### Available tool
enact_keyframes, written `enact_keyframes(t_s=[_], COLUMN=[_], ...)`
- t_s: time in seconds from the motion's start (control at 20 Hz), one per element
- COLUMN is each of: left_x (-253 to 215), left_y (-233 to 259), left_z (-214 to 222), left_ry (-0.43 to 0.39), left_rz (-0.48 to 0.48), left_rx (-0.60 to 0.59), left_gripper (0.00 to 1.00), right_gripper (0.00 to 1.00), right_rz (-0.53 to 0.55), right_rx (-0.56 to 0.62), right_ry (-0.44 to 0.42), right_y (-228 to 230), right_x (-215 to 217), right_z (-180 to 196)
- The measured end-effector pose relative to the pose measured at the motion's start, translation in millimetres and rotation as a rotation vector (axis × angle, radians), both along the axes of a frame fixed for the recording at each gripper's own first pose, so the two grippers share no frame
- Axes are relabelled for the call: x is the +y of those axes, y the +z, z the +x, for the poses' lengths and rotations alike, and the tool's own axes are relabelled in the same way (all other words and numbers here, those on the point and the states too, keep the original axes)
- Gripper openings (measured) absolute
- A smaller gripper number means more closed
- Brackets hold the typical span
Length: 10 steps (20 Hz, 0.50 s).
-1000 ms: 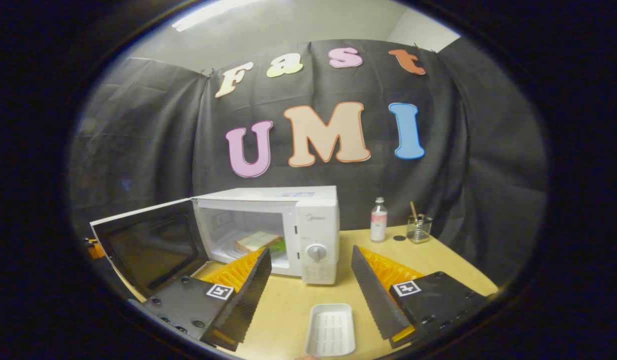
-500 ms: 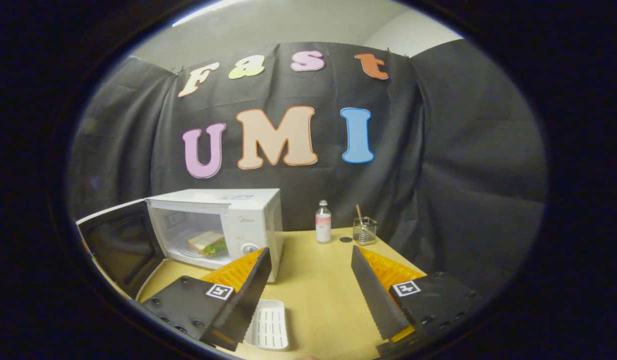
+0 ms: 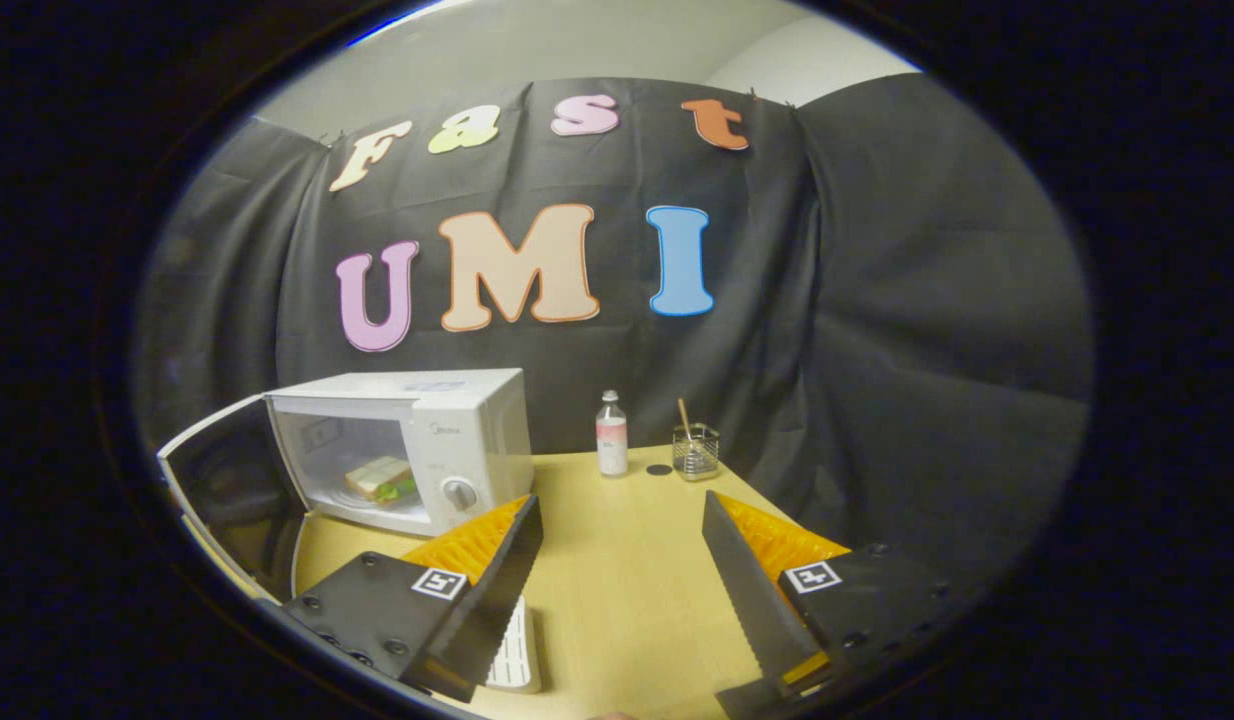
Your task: Open the microwave oven with the left hand, put the food in, and close the microwave oven.
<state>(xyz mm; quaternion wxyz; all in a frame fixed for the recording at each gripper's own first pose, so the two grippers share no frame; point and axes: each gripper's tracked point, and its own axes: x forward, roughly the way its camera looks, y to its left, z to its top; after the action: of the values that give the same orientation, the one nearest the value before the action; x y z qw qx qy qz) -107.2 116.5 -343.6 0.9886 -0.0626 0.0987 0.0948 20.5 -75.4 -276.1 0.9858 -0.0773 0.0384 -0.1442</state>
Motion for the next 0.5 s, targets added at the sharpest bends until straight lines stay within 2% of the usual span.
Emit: enact_keyframes(t_s=[0.25,0.5], left_x=[-41.2,-74.4], left_y=[-5.1,-4.7], left_z=[27.6,53.7], left_ry=[-0.096,-0.154], left_rz=[0.014,-0.024], left_rx=[0.012,0.005], left_gripper=[0.01,0.01], right_gripper=[0.99,0.99], right_rz=[0.003,0.005], right_rx=[0.045,0.079], right_ry=[-0.006,-0.006], right_y=[-14.2,-23.8], right_x=[-11.8,-18.3], right_z=[4.1,5.8])
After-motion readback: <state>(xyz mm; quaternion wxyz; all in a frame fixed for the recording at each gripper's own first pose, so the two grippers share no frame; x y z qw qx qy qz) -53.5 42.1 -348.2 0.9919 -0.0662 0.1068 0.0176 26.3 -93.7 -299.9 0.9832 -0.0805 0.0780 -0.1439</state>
